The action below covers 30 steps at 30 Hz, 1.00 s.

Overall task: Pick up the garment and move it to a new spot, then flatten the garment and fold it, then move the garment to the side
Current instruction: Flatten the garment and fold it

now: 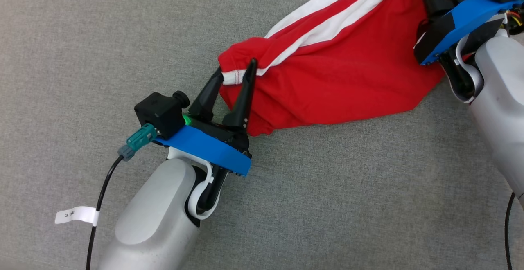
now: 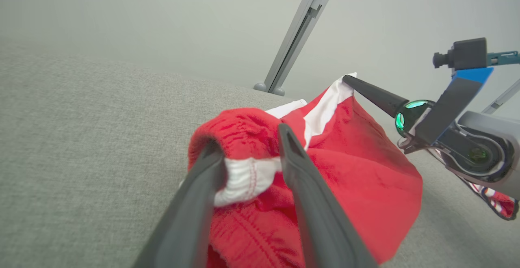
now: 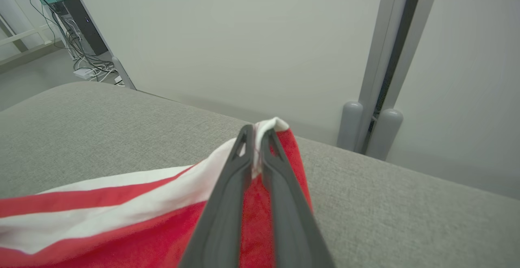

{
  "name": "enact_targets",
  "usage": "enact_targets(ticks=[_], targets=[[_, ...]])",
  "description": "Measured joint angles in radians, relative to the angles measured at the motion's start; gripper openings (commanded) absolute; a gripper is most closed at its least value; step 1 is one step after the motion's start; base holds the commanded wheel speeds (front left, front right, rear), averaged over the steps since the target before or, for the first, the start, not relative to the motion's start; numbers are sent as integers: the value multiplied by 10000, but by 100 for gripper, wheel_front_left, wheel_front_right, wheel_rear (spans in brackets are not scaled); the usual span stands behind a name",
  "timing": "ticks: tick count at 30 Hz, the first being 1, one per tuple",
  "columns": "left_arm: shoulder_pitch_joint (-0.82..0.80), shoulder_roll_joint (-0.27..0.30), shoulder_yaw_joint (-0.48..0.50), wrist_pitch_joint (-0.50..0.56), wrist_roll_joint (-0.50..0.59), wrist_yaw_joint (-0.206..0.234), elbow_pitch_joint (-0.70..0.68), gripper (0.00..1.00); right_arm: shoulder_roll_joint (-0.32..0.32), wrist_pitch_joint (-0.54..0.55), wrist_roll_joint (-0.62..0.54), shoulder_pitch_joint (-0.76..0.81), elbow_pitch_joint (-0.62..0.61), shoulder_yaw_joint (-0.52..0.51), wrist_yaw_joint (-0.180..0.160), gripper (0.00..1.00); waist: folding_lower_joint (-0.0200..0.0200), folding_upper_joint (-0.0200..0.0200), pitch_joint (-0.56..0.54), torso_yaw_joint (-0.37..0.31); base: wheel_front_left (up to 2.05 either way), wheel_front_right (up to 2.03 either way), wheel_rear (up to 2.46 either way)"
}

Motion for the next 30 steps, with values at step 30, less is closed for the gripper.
enact_targets(ticks=[30], targets=[[2889,-646,4178,0,3480,332,-2073,100,-865,-13,355,1636,1547,347,0,100,-3,0,-1243,694,0,0,0]])
